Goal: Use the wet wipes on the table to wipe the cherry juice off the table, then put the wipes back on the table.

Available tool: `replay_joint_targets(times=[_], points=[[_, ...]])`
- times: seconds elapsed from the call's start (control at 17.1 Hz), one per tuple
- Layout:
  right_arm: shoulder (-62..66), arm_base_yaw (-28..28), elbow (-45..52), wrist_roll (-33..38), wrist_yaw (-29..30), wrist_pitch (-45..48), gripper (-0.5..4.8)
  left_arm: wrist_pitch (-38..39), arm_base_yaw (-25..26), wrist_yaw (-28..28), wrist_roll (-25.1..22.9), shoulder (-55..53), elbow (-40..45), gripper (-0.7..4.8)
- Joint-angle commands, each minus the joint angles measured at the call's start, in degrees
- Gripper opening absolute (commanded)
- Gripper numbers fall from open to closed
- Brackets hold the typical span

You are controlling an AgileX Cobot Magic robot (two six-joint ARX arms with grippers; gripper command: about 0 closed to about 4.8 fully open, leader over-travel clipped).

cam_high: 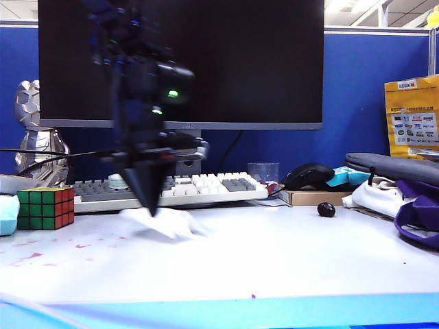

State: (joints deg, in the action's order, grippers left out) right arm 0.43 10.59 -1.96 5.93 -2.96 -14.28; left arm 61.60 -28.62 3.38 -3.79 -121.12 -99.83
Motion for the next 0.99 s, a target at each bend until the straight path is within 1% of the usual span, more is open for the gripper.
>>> replay_joint_targets(times=[0.06, 0.17, 0.29, 0.41, 0.58, 0.64, 0.7, 0.76, 0.87, 0.99], points=[[0.0, 0.0, 0.1, -0.1, 0.1, 0.5, 0.00, 3.8, 3.1, -0.2, -2.0, -0.2, 0.5, -0.05], [0.0, 0.0, 0.1, -0.1, 0.1, 0.5, 0.00, 3.5, 4.7, 1.2, -2.5, 0.5, 0.5, -0.05], [0.0, 0.0, 0.1, -0.1, 0.1, 0.4, 0.00, 2.5, 4.7, 1.9, -2.4, 2.1, 0.4, -0.05], [0.0, 0.0, 0.1, -0.1, 0.1, 0.4, 0.00, 0.2, 4.7, 2.0, -1.5, 5.3, 0.4, -0.05], [0.0, 0.0, 0.1, -0.1, 0.1, 0.4, 0.00, -0.1, 5.0, 1.4, -1.3, 10.8, 0.3, -0.05], [0.0, 0.0, 0.1, -0.1, 0.1, 0.5, 0.00, -0.8, 5.9, 2.5, -0.5, 13.2, 0.3, -0.05], [0.0, 0.0, 0.1, -0.1, 0.1, 0.5, 0.00, -1.2, 7.6, 2.6, -0.3, 16.4, 0.3, -0.05], [0.0, 0.0, 0.1, -0.1, 0.1, 0.5, -0.01, -1.2, 8.0, 2.7, -0.2, 18.4, 0.3, -0.05], [0.0, 0.0, 0.1, -0.1, 0.1, 0.4, 0.00, -0.7, 9.0, 2.9, -0.3, 22.8, 0.4, -0.05], [0.0, 0.0, 0.1, -0.1, 0.1, 0.5, 0.00, 0.9, 11.4, 2.9, -0.5, 28.8, 0.7, -0.05]])
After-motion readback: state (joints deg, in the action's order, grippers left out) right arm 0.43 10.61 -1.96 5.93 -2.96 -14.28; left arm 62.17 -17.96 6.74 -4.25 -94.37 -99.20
